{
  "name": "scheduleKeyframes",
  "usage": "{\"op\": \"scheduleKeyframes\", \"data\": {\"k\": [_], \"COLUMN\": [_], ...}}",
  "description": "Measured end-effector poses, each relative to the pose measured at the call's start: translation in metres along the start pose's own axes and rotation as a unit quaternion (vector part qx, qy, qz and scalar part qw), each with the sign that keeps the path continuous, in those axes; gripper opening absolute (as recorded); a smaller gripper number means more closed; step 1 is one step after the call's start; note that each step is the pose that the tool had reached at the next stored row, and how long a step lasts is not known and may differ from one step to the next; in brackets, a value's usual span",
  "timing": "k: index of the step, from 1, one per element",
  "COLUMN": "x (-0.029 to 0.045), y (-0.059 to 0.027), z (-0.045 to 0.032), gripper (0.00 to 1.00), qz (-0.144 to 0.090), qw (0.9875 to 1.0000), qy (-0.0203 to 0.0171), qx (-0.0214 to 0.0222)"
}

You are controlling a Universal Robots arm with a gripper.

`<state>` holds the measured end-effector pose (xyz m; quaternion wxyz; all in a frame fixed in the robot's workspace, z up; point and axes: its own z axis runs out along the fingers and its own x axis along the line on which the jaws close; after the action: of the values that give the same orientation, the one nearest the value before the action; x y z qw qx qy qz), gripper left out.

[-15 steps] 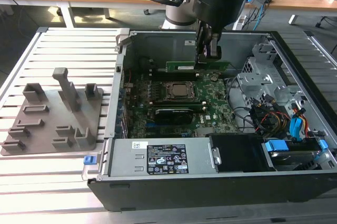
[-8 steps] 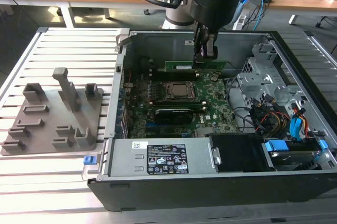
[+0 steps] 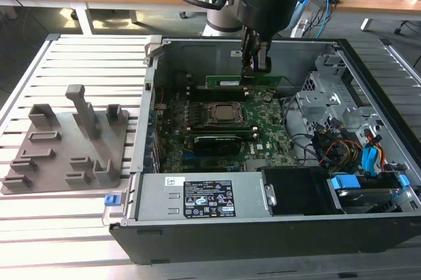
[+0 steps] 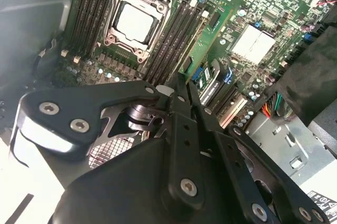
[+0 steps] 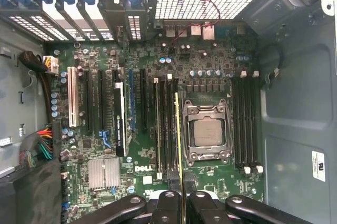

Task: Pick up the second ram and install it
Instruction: 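Pick up the second ram and move it above second insertion slot, then insert the second ram into the second slot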

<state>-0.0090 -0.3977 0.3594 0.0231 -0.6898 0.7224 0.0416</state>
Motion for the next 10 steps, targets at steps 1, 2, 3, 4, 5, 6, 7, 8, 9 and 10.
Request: {"op": "scheduleKeyframes", "data": {"k": [1,2,3,4,5,6,7,8,9,10], "x": [-0.0005,-0.0008,-0.0010,-0.0011,-0.0011,-0.0011,-0.0011,-0.0011,-0.0012,-0.0011], "y": [0.0000,0.0000,0.0001,0.0001,0.0001,0.0000,0.0001,0.0000,0.0000,0.0000], "z": [0.0001,0.0000,0.0001,0.0001,0.0001,0.0001,0.0001,0.0001,0.0004,0.0012], "gripper": [0.14,0.14,0.14,0.14,0.14,0.14,0.14,0.14,0.14,0.14], "qz": [0.000,0.000,0.000,0.000,0.000,0.000,0.000,0.000,0.000,0.000], "qw": [1.0000,1.0000,1.0000,1.0000,1.0000,1.0000,1.0000,1.0000,1.0000,1.0000], "qy": [0.0005,0.0009,0.0009,0.0009,0.0009,0.0009,0.0009,0.0009,0.0009,0.0009], "qx": [0.0001,0.0000,0.0001,0.0001,0.0001,0.0001,0.0001,0.0001,0.0001,0.0001]}}
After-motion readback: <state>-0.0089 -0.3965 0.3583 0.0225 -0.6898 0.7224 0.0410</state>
